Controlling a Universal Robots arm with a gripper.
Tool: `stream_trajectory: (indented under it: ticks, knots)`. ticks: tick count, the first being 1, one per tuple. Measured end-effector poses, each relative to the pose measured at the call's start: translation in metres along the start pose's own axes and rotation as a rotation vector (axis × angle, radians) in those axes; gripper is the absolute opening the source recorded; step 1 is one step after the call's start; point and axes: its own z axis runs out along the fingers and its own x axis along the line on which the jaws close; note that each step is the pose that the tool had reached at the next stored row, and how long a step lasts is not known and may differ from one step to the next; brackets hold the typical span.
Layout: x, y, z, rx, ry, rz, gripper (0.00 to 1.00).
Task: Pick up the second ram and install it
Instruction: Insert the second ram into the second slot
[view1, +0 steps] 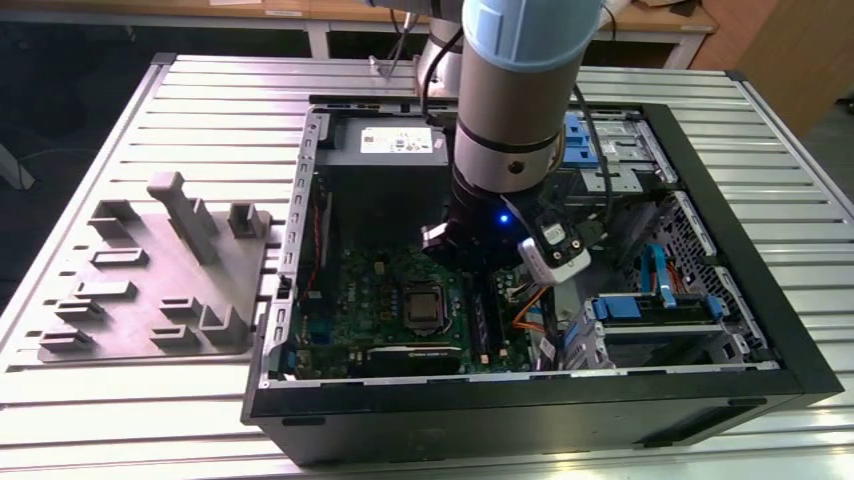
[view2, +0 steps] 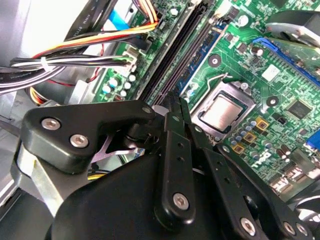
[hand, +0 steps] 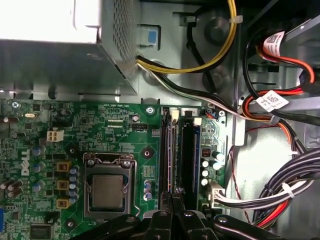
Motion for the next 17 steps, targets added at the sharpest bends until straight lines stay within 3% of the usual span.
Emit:
stream_trajectory:
  ticks: [17]
  knots:
    - [-0.0002, -0.0004, 0.005, 0.0, 0.0, 0.0, 0.11]
